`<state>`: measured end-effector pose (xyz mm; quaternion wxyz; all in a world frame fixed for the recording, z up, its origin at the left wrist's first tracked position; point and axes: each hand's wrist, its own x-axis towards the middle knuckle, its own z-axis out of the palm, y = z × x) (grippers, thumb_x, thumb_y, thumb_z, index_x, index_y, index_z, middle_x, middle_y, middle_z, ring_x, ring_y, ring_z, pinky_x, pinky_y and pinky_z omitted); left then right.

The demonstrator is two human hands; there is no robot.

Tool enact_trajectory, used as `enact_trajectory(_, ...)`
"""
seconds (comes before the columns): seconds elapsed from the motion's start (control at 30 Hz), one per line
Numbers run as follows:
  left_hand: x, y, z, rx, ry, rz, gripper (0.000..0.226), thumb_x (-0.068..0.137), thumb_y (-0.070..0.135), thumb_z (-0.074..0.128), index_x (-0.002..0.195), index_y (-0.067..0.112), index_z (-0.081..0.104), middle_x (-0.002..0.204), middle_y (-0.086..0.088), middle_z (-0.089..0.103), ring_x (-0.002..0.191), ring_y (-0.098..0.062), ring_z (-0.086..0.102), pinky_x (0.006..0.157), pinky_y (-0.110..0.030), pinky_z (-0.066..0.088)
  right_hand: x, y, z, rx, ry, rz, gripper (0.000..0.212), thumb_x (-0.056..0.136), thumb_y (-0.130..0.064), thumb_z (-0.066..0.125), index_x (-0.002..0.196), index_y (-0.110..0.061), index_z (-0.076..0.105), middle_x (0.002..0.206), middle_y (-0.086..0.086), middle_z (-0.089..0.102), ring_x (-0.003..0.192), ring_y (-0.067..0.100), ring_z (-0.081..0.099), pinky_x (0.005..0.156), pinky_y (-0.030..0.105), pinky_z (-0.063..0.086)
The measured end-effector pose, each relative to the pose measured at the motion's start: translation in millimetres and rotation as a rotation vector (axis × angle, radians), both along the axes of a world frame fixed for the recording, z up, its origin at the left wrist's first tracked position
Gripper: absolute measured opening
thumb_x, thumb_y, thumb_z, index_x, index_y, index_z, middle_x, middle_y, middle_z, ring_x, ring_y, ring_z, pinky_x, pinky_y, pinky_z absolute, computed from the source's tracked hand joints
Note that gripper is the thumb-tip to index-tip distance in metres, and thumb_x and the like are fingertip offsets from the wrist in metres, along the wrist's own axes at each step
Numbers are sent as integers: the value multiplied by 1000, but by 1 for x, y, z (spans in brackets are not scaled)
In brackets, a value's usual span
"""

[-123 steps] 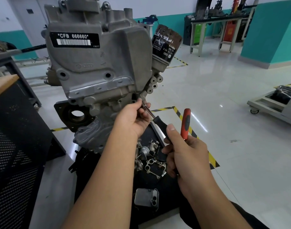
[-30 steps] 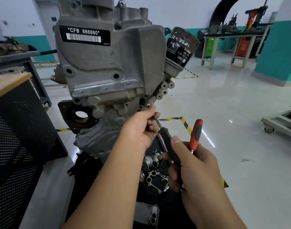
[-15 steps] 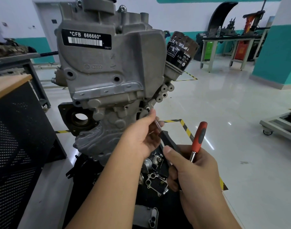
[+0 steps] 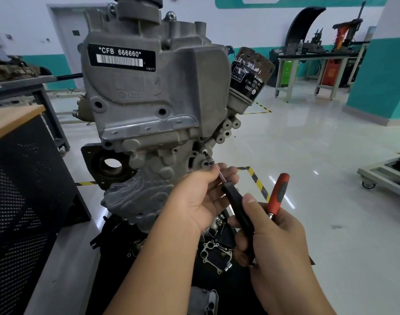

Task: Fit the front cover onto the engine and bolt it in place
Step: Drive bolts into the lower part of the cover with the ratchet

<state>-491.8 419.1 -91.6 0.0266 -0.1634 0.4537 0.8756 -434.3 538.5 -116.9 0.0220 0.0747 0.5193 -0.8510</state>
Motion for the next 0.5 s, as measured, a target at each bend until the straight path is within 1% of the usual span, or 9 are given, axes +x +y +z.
enact_trajectory(0.07, -2, 0, -1, -16, -10, 37, 11, 102, 13, 58, 97, 9, 67, 80, -7, 78, 60, -14, 73, 50, -25, 56, 0, 0, 0, 9, -30, 53, 27, 98, -29, 67, 94, -3, 64, 71, 20, 70, 38, 20, 42, 39, 23, 33)
enact_trajectory(0.13, -3, 2, 0, -26, -22, 88, 5, 97, 13, 67, 95, 8, 68, 74, -7, 76, 55, -14, 71, 47, -24, 55, 1, 0, 2, -6, -42, 77, 25, 94, -29, 72, 94, -4, 68, 71, 16, 71, 38, 19, 41, 39, 22, 33)
enact_trajectory(0.2, -4, 3, 0, -45, -24, 134, 11, 86, 16, 79, 86, 10, 70, 67, -4, 74, 50, -12, 68, 49, -23, 54, 1, -1, 3, -13, -13, 51, 24, 85, -23, 81, 85, -4, 65, 61, 10, 60, 39, 19, 40, 39, 23, 33)
enact_trajectory(0.27, -5, 3, -1, -48, -30, 164, 17, 79, 20, 84, 79, 12, 69, 62, 0, 71, 48, -10, 65, 54, -23, 54, 0, 0, 2, 7, 13, 9, 23, 81, -18, 84, 72, -12, 63, 55, 8, 49, 41, 22, 39, 40, 25, 34)
enact_trajectory(0.33, -4, 2, -1, -35, -35, 136, 17, 85, 26, 80, 81, 14, 70, 66, 0, 73, 48, -9, 65, 52, -20, 53, -1, 0, 0, 8, 12, -18, 26, 84, -19, 82, 68, -14, 63, 54, 9, 48, 40, 23, 40, 40, 25, 33)
enact_trajectory(0.4, -4, 0, -1, -14, -24, 73, 16, 98, 25, 65, 89, 13, 71, 78, -2, 78, 53, -9, 68, 49, -20, 54, -2, 1, -2, -6, -10, -18, 24, 90, -22, 77, 74, -10, 64, 54, 14, 52, 39, 23, 41, 40, 25, 33)
enact_trajectory(0.47, -5, -2, -1, -24, -19, 56, 17, 103, 19, 56, 94, 12, 70, 80, -3, 78, 56, -9, 70, 49, -21, 55, -4, 3, -2, 16, -37, 15, 24, 96, -26, 71, 79, -8, 67, 62, 26, 60, 39, 23, 42, 40, 24, 32)
enact_trajectory(0.5, -6, -2, -1, -39, -23, 74, 15, 102, 18, 58, 95, 11, 69, 77, -2, 78, 54, -8, 69, 50, -22, 55, -5, 3, -2, 21, -45, 43, 26, 97, -28, 69, 77, -11, 69, 69, 30, 65, 39, 22, 42, 40, 24, 32)
